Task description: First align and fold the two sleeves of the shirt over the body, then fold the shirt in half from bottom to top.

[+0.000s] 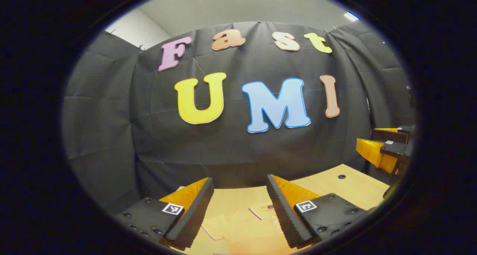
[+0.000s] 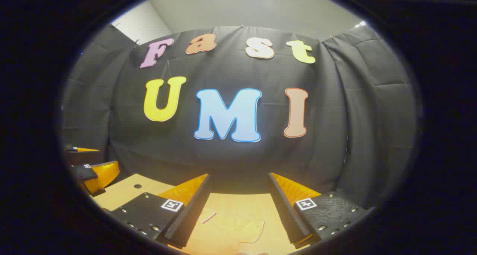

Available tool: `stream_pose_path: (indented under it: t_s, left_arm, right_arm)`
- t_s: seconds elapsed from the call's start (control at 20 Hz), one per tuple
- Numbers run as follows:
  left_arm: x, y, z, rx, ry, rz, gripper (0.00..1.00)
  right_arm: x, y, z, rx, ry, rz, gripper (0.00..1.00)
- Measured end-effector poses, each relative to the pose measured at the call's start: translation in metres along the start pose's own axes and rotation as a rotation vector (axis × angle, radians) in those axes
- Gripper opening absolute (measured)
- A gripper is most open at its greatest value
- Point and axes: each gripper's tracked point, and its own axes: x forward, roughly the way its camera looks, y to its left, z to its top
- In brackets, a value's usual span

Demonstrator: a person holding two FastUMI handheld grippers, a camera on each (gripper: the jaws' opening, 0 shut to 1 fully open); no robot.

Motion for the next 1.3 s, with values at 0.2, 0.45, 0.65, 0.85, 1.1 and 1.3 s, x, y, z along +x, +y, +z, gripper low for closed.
stream_pose_path:
  t_s: [0.2,0.45,0.65,0.85,1.1,1.3]
  left_arm:
    - [-0.004,-0.002,0.007,-0.002,-0.018,0.006,0.97]
    - [-0.005,0.000,0.006,-0.001,-0.013,0.018,0.92]
    - [-0.006,0.000,0.007,-0.004,-0.013,0.027,0.93]
    - [-0.010,0.002,0.007,-0.011,-0.012,0.035,0.93]
    - [-0.017,0.006,0.008,-0.007,-0.015,0.049,0.93]
    - [-0.023,0.009,0.009,-0.002,-0.014,0.063,0.93]
  right_arm:
    - [0.003,0.001,-0.006,0.004,0.024,0.016,0.94]
    - [0.002,0.000,-0.005,0.009,0.018,0.014,0.94]
    - [0.004,-0.003,-0.007,0.005,0.022,0.013,0.94]
    - [0.005,-0.008,-0.022,0.016,0.056,0.012,0.94]
    - [0.021,-0.023,-0.063,0.024,0.144,-0.003,0.93]
    - [0.044,-0.038,-0.112,0.030,0.269,-0.017,0.94]
